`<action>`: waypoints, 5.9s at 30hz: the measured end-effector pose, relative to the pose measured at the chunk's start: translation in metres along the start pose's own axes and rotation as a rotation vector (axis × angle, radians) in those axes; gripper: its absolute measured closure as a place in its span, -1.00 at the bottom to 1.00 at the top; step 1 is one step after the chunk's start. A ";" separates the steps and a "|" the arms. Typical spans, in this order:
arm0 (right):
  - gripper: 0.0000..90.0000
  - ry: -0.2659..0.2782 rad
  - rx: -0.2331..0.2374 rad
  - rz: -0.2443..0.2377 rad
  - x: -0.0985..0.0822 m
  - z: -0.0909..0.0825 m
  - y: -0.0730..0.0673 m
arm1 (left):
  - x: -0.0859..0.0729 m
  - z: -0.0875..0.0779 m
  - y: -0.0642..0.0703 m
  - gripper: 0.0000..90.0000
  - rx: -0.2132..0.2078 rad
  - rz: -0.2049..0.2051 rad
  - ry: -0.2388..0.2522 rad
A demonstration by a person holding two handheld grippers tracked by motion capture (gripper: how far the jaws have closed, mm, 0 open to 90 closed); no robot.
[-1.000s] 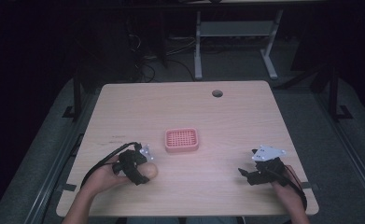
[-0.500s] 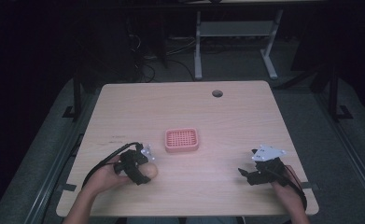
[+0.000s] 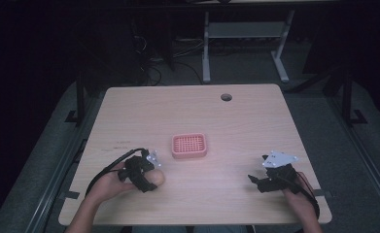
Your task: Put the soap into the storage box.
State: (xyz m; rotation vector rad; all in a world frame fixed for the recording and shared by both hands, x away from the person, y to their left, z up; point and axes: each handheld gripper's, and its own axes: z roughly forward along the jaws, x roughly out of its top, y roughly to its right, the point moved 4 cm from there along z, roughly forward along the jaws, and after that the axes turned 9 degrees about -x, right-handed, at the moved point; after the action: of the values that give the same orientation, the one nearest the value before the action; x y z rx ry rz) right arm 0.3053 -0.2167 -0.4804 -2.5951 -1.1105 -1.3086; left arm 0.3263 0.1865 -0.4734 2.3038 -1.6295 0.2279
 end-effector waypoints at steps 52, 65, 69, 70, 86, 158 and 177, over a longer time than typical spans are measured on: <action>-0.69 0.030 0.003 0.021 0.000 -0.002 0.004 | 0.064 -0.015 -0.042 -0.30 -0.028 0.006 0.030; -0.69 0.028 0.002 0.022 -0.001 -0.002 0.005 | 0.062 -0.018 -0.046 -0.30 -0.035 -0.013 0.056; -0.69 0.029 0.003 0.023 0.000 -0.001 0.004 | 0.063 -0.020 -0.047 -0.30 -0.032 -0.015 0.047; -0.69 0.029 0.004 0.025 0.000 -0.001 0.004 | 0.064 -0.021 -0.047 -0.30 -0.028 -0.013 0.041; -0.69 0.033 0.005 0.028 0.000 -0.002 0.005 | 0.095 -0.028 -0.053 -0.30 -0.017 0.030 0.018; -0.69 0.044 0.010 0.043 -0.001 -0.003 0.008 | 0.166 0.004 -0.081 -0.30 -0.039 0.073 -0.065; -0.69 0.044 0.012 0.044 -0.002 -0.003 0.008 | 0.168 0.015 -0.083 -0.30 -0.048 0.068 -0.089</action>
State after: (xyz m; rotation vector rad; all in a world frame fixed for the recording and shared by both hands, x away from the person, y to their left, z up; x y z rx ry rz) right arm 0.3070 -0.2243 -0.4774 -2.5534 -1.0458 -1.3395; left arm 0.4603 0.0575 -0.4494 2.2548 -1.7388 0.1015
